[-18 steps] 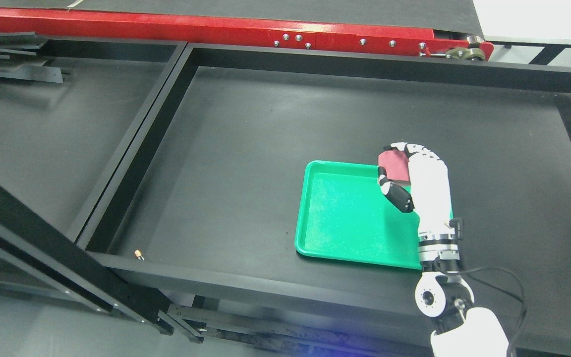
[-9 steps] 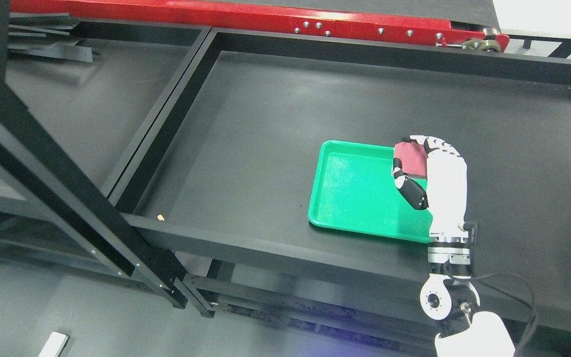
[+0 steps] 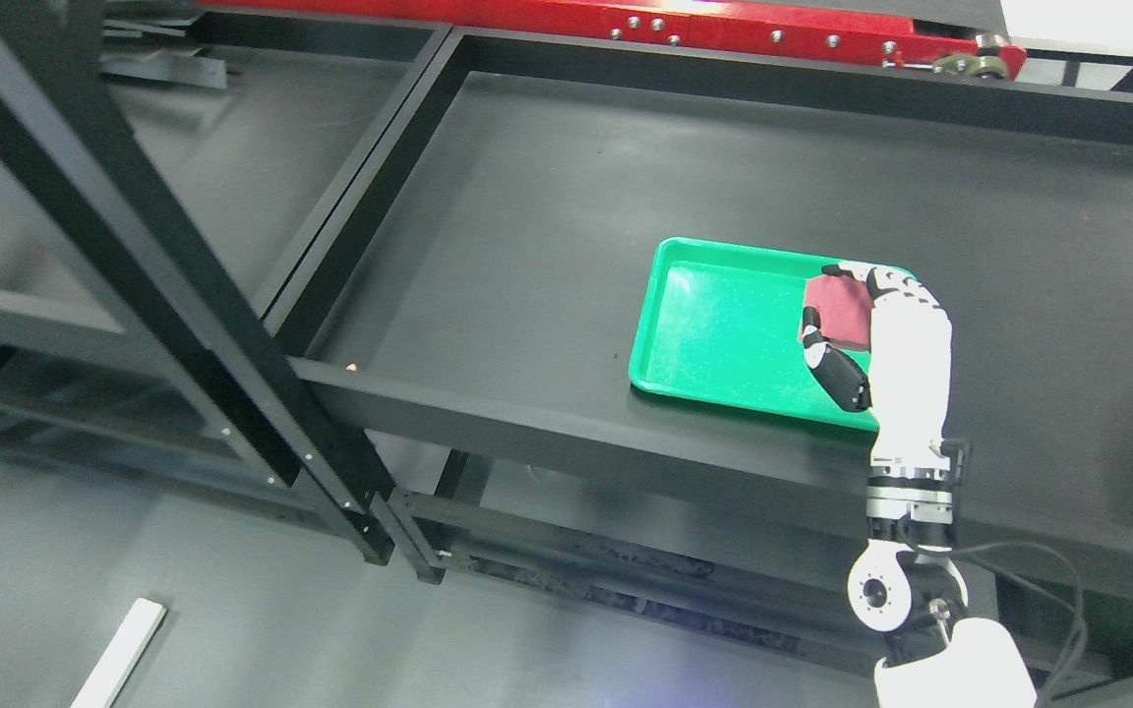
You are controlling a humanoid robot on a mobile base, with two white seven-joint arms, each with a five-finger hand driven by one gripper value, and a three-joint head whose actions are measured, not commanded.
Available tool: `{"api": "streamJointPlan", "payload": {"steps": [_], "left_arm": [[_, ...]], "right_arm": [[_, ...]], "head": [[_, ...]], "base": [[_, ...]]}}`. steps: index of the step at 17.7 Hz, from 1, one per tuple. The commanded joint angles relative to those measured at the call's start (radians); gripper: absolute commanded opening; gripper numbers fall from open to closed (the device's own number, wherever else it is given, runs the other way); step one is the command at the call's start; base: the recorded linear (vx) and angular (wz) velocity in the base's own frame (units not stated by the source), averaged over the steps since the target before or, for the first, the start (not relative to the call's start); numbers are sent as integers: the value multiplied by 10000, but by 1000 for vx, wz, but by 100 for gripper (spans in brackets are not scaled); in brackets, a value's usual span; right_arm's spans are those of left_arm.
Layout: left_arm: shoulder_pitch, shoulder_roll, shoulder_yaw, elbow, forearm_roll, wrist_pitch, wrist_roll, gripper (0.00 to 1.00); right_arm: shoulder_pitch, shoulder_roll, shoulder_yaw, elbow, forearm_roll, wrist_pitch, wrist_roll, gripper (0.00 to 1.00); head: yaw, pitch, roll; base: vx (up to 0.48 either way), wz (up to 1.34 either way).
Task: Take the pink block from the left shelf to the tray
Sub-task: 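Hold the pink block in the right hand while turning toward the blue tray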
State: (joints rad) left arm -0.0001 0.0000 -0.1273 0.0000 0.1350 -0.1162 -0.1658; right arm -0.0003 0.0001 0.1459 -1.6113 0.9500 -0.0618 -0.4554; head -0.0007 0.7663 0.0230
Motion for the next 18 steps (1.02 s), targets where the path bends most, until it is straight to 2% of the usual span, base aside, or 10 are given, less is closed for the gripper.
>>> {"api": "streamJointPlan", "payload": {"steps": [1, 9, 18], "left_arm": [[200, 175, 0, -174, 0, -19, 1, 100], [200, 175, 0, -174, 0, -19, 1, 100], [200, 175, 0, -174, 0, -19, 1, 100]], "right_arm": [[95, -175, -370, -177, -5, 35, 14, 3], [141, -175, -401, -224, -358, -87, -492, 4], [233, -175, -309, -239, -495, -149, -646, 4]], "head": [[0, 0, 0], [0, 0, 0], [0, 0, 0]], "base": [[-166, 220], [-172, 423], [-197, 669]]}}
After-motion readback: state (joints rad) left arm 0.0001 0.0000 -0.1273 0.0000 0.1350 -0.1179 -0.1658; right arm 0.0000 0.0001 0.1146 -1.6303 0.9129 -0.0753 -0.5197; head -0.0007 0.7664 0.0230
